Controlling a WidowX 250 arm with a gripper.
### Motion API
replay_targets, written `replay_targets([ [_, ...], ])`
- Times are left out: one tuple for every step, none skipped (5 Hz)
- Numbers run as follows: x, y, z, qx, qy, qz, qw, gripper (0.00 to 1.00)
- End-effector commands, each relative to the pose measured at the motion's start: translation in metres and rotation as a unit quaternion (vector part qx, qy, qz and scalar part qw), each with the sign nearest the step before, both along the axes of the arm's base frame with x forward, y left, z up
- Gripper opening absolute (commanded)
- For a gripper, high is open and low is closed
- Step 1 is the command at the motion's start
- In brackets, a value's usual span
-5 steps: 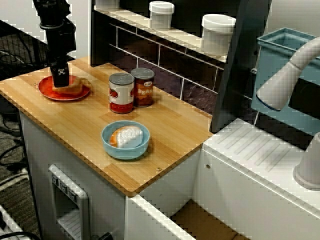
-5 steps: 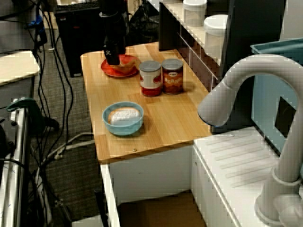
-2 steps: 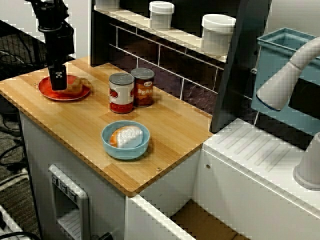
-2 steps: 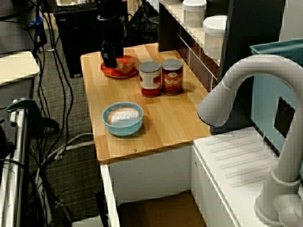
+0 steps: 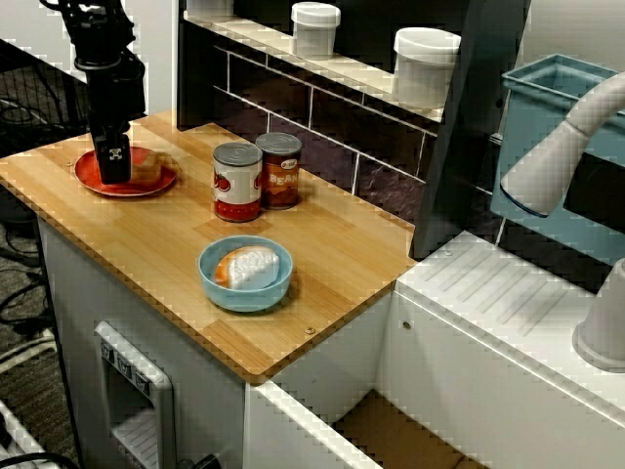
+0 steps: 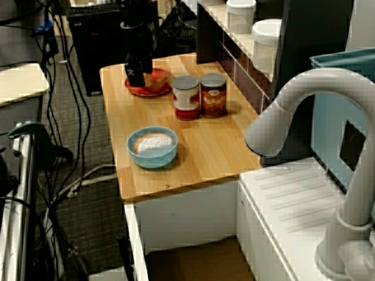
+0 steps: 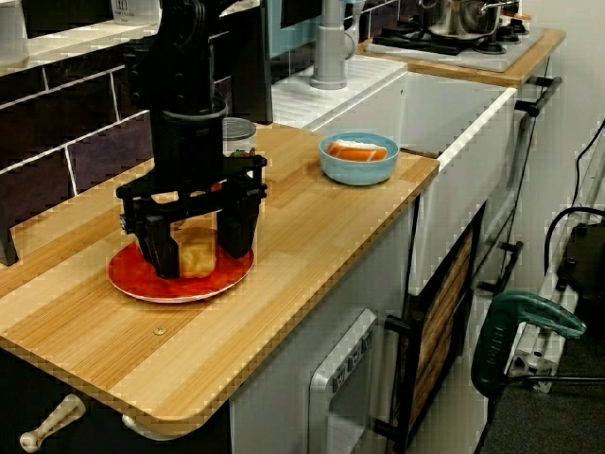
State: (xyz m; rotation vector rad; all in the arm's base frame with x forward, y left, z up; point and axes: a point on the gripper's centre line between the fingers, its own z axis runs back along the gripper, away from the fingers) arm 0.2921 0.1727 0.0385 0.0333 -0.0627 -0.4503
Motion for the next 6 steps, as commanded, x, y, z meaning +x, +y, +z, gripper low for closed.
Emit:
replay_targets([
  [0.004, -0.003, 0.005, 0.024, -0.018, 0.013, 0.9995, 1.0],
  [0.006, -0.001, 0.002, 0.021, -0.019, 0.033, 0.999, 0.0],
  [0.004, 0.0, 0.003, 0.021, -0.027, 0.036, 0.9987, 0.0],
  [0.003, 0.002, 0.005, 0.017, -0.027, 0.04, 0.9987, 0.0],
  [0.002, 0.003, 0.009, 0.013, -0.029, 0.041, 0.9987, 0.0],
  [0.002, 0.001, 0.02, 0.004, -0.029, 0.034, 0.999, 0.0],
])
